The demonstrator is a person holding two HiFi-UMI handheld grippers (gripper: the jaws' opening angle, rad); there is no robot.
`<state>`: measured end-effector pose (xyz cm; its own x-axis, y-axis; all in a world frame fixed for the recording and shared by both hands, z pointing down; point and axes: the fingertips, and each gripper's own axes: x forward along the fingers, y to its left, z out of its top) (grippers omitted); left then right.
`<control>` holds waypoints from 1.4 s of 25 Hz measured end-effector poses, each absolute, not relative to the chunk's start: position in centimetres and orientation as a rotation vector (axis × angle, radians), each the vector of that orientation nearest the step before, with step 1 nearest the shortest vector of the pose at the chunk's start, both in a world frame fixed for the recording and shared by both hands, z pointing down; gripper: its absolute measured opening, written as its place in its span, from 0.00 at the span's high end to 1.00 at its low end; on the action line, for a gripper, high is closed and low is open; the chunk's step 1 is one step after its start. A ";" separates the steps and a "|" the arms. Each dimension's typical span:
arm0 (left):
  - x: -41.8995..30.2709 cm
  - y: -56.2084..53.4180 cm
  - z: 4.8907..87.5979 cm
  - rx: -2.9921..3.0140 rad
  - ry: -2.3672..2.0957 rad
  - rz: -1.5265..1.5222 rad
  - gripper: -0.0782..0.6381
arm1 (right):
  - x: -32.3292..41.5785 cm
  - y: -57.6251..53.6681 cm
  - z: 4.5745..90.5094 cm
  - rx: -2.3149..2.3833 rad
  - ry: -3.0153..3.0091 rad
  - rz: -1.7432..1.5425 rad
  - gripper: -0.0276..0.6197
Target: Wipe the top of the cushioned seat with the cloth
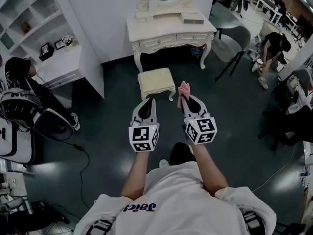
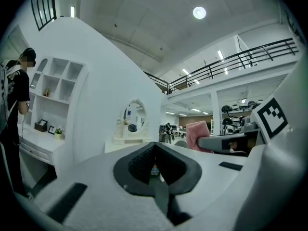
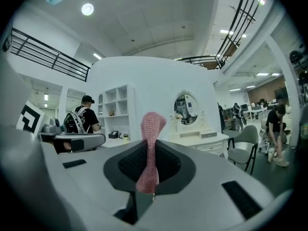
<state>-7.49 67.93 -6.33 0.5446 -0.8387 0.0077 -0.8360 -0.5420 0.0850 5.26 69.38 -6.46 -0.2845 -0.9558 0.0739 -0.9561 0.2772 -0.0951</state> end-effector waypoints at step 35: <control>-1.1 21.3 -0.1 2.434 -1.582 0.070 0.87 | 8.0 17.8 -0.2 1.506 -2.653 0.431 0.91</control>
<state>-1.10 21.35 -0.11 0.4139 -0.8947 0.1680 -0.9060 -0.3869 0.1716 8.04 17.84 -0.21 -0.5206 -0.8327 0.1884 -0.8495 0.4833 -0.2115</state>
